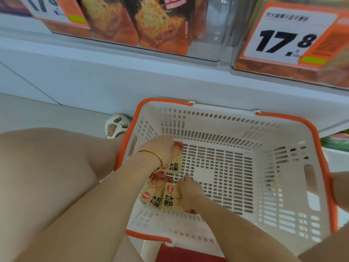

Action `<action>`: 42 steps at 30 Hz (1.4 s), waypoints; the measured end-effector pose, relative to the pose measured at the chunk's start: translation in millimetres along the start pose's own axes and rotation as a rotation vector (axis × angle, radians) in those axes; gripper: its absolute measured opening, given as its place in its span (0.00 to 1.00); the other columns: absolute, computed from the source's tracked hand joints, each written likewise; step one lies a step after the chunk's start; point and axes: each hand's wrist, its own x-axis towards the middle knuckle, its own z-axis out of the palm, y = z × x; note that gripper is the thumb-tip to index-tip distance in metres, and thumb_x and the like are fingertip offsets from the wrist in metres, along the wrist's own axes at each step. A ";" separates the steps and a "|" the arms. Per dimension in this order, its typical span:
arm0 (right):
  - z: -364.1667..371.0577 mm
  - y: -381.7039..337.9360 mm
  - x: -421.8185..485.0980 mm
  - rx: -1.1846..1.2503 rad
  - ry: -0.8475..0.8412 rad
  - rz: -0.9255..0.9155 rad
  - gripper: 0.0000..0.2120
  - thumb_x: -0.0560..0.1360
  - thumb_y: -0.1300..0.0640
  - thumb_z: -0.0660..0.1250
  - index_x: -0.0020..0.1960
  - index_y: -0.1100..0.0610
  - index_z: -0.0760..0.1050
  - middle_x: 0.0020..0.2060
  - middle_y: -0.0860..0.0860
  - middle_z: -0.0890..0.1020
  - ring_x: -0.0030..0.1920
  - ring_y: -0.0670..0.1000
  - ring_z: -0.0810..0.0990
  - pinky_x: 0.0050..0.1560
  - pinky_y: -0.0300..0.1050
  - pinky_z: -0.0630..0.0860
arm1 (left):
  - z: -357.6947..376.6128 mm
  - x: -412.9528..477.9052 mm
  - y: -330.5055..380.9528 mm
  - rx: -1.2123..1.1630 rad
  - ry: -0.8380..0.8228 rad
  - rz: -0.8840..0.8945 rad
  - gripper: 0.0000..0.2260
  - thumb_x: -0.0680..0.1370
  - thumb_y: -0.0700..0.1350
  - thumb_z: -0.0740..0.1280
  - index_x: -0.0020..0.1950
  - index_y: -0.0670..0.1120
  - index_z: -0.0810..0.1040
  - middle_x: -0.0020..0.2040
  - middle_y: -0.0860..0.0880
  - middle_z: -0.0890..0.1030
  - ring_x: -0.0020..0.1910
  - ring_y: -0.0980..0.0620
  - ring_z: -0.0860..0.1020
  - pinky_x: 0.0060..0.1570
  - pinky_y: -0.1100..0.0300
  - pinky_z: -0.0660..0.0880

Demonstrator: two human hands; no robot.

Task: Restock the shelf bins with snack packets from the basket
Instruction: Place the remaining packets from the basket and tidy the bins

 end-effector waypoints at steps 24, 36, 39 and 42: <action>-289.4 98.7 -271.6 1.127 1.317 -0.524 0.10 0.75 0.65 0.63 0.50 0.51 0.72 0.46 0.54 0.80 0.49 0.51 0.79 0.50 0.48 0.78 | -206.2 -123.3 181.6 -0.485 0.698 0.714 0.04 0.78 0.43 0.66 0.50 0.43 0.77 0.41 0.49 0.77 0.38 0.55 0.74 0.42 0.60 0.73; -335.3 111.2 -277.8 0.897 1.537 -0.450 0.11 0.75 0.64 0.65 0.49 0.49 0.71 0.46 0.50 0.80 0.48 0.47 0.79 0.47 0.43 0.78 | -229.9 -114.6 207.0 -0.520 1.014 0.773 0.03 0.78 0.44 0.65 0.49 0.47 0.77 0.46 0.54 0.77 0.48 0.55 0.77 0.50 0.53 0.76; -342.1 111.4 -286.0 0.828 1.592 -0.448 0.15 0.72 0.66 0.68 0.53 0.52 0.70 0.46 0.44 0.78 0.46 0.42 0.77 0.44 0.39 0.77 | -232.2 -113.7 208.5 -0.521 1.006 0.786 0.02 0.78 0.44 0.65 0.48 0.48 0.76 0.46 0.51 0.79 0.48 0.53 0.78 0.50 0.51 0.76; -348.9 114.6 -292.2 0.782 1.578 -0.489 0.19 0.70 0.68 0.68 0.50 0.48 0.68 0.47 0.51 0.79 0.48 0.49 0.79 0.43 0.51 0.79 | -234.3 -112.3 211.6 -0.480 1.047 0.801 0.04 0.77 0.44 0.65 0.50 0.46 0.78 0.45 0.52 0.78 0.48 0.53 0.77 0.50 0.53 0.74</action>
